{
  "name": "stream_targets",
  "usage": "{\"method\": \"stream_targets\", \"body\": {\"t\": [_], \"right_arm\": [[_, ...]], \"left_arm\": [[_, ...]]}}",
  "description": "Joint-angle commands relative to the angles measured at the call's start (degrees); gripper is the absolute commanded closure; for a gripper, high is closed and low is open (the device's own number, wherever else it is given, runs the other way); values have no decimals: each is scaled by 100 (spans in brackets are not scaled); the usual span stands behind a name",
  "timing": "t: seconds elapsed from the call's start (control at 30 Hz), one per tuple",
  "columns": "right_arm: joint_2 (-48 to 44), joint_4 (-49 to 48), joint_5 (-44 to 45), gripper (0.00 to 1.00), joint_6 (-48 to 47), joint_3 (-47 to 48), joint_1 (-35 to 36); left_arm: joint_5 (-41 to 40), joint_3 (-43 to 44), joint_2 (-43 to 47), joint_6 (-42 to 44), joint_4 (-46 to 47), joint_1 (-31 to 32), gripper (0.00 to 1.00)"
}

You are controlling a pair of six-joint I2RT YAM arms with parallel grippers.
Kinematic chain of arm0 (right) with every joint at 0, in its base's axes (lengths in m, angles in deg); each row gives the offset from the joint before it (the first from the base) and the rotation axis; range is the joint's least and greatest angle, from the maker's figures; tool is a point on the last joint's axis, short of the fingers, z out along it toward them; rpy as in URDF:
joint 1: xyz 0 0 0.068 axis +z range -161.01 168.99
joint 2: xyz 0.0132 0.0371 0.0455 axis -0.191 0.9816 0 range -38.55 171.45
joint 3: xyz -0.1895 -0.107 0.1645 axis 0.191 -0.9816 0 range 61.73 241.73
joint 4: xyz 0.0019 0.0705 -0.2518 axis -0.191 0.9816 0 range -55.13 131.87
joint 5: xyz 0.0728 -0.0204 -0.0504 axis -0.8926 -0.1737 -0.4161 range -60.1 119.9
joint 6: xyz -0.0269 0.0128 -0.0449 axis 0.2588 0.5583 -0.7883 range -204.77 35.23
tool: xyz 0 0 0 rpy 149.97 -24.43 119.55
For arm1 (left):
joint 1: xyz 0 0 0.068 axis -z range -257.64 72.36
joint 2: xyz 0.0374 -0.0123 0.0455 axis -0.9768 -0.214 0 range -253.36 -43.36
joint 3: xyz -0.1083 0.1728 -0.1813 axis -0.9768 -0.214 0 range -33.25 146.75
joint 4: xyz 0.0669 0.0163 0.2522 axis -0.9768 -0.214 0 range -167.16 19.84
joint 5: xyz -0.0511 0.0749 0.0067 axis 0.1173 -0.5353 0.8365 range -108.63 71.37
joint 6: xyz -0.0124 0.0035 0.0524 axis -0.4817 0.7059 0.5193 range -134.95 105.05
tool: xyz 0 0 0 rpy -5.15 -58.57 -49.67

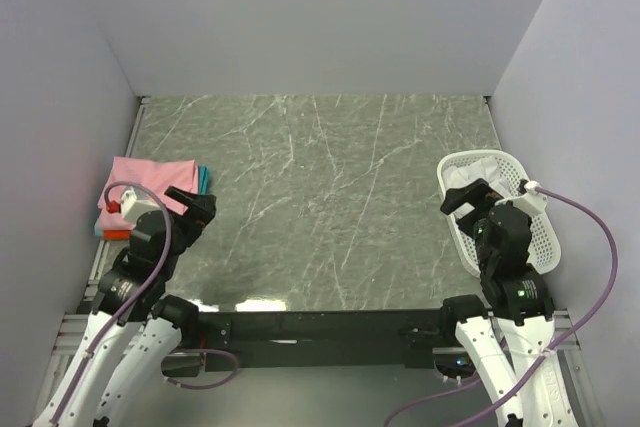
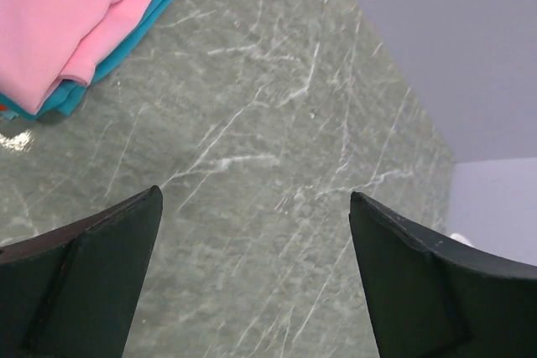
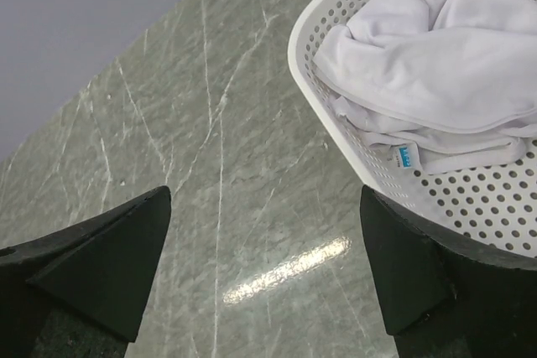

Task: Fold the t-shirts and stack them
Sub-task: Grab the tshirt from the pile

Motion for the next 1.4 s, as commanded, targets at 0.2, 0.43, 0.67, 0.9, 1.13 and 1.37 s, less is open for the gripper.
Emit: {"method": "stream_targets", "body": {"t": [0.2,0.43,0.67,0.9,1.13,1.37], "right_arm": [[243,-322,-246,0,-133,86,-21],[1122,-305,581,0,71,447,-135],[2546,-998,-328,0,52,895,-1434],[4530,-1745,-1448,0,-123,1237,-2614],[5939,-2361,-2037,0,-97,1423,-2728],[6836,-2370,-1783,17,35,1388,-2720]], "left_arm": [[-557,-416,645,-439,526,-8,1],[-346,-337,295,-343,561,-8,1],[-320,-240,-23,-246,499,-8,1],[-645,-302,276,-466,332,-8,1],[-1023,-346,645,-957,-36,-8,1],[-918,-311,584,-800,34,-8,1]]}}
